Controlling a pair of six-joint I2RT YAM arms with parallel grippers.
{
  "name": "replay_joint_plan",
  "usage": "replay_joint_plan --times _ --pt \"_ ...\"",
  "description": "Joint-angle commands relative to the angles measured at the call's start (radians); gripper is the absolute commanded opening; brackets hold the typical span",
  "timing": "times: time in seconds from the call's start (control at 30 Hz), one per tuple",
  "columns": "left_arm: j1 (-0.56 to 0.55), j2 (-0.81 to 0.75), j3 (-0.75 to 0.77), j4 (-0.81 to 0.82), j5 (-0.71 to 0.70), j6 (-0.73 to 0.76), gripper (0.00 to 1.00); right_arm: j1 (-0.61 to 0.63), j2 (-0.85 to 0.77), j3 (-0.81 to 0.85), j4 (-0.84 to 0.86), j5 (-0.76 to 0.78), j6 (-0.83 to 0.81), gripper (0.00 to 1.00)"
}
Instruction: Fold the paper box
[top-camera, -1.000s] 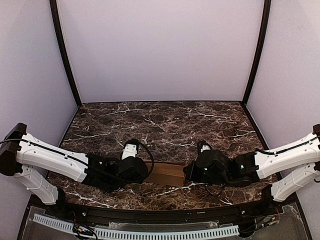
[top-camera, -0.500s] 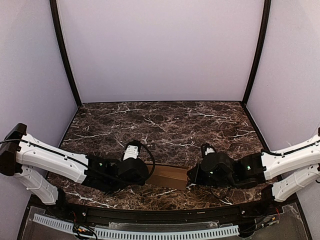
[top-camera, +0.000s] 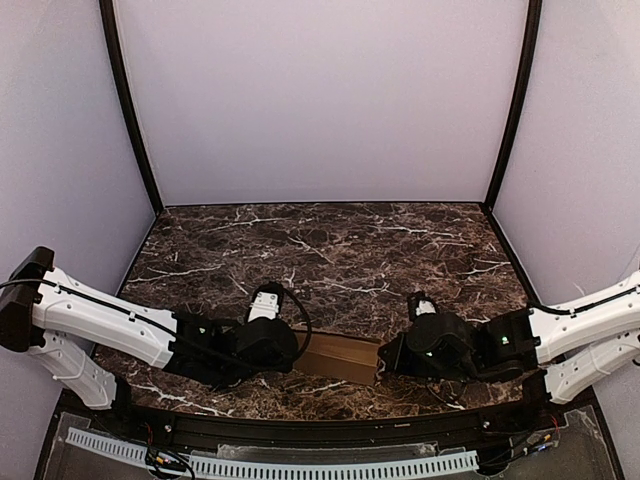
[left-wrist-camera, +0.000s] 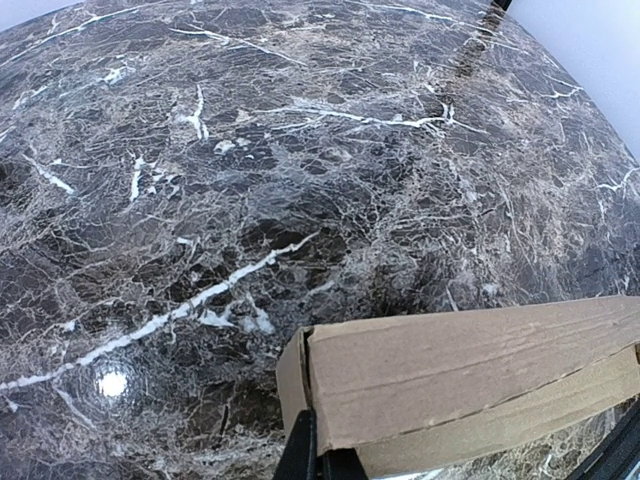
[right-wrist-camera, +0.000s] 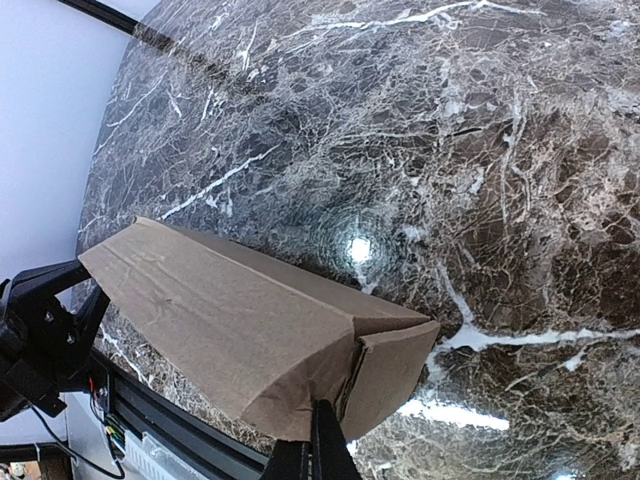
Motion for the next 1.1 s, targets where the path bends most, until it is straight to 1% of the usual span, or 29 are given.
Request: replay_joint_plan --times 0.0,0.27,0.43,0.63,0.8,1.07 --pt "-0.005 0.052 -0.054 -0.205 0.114 -0.023 0.0 0.013 -0.027 -0.08 -0.227 -0.022 0.032 0.0" --pt "-0.005 0.053 -0.056 -0.207 0.113 -0.03 0.0 0.03 -0.002 -0.103 -0.24 -0.029 0.066 0.0" --pt "-0.005 0.054 -0.054 -0.211 0.113 -0.031 0.01 0.046 0.023 -0.084 -0.313 -0.01 0.094 0.0" --pt "-0.005 0.055 -0.053 -0.212 0.112 -0.032 0.0 0.064 -0.003 -0.059 -0.377 0.011 0.108 0.0" --pt "-0.005 0.057 -0.05 -0.213 0.11 -0.032 0.0 0.071 -0.012 -0.064 -0.4 0.009 0.127 0.0" --pt "-0.005 0.06 -0.049 -0.216 0.108 -0.032 0.0 0.096 0.044 -0.048 -0.444 0.006 0.156 0.0"
